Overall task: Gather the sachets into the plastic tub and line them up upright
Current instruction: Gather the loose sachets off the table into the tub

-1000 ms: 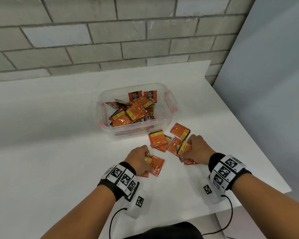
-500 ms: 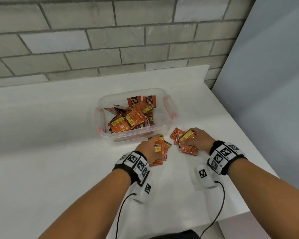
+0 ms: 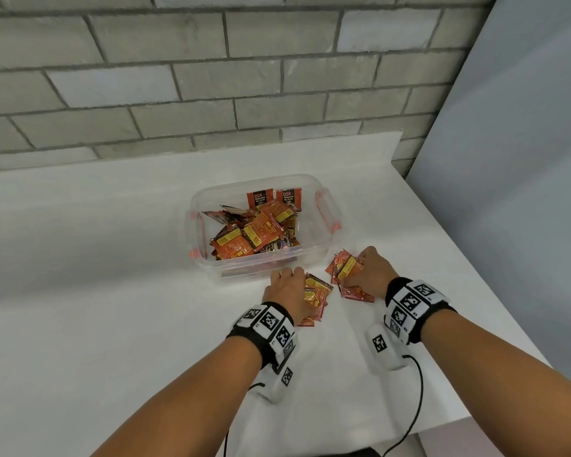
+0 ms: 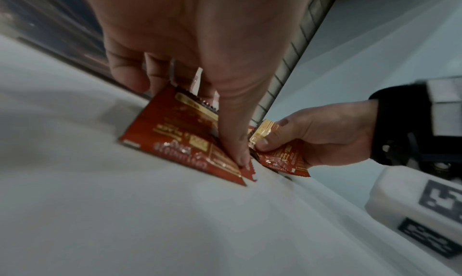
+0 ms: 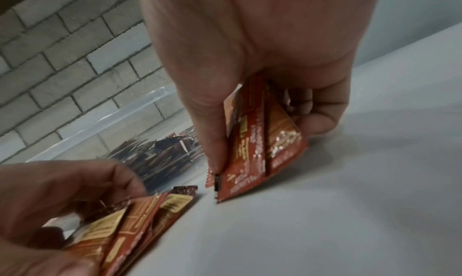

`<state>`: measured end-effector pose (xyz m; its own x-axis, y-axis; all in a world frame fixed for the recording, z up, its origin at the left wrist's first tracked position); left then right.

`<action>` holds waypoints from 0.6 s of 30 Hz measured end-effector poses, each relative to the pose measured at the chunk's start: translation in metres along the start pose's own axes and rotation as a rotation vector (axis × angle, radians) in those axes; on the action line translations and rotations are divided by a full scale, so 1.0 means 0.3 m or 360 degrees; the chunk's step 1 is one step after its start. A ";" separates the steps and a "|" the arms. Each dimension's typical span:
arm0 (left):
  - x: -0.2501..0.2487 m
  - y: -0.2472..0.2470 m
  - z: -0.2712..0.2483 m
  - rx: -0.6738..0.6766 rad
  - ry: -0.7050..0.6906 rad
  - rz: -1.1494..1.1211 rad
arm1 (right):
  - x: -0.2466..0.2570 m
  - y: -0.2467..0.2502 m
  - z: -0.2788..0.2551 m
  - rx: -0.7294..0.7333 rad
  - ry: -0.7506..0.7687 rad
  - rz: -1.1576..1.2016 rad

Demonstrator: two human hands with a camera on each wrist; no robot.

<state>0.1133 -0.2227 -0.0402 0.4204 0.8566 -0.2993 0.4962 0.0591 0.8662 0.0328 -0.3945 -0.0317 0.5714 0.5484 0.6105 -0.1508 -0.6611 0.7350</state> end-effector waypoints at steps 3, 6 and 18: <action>0.011 -0.003 -0.005 -0.0053 0.0019 -0.0072 | -0.003 -0.005 -0.028 -0.0018 0.0091 0.0096; 0.031 -0.011 -0.007 0.0001 -0.0002 -0.0140 | -0.003 -0.005 -0.064 0.0013 0.0171 0.0120; 0.161 0.213 -0.158 0.0218 -0.0118 -0.1204 | 0.288 0.101 -0.179 -0.0218 0.0561 0.0887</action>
<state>0.1293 -0.1534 0.0198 -0.0234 0.5713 -0.8204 0.7562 0.5469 0.3593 0.0344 -0.3397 0.0593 0.0848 0.2939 0.9521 -0.4611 -0.8355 0.2990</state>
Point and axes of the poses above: each hand's wrist, its own z-axis towards the middle knuckle, its own y-axis out of the back of the hand, x = y × z, the point moved 1 cm from there along z, towards the middle knuckle, and after that the axes turned 14 degrees about y, right-handed, at the moved point
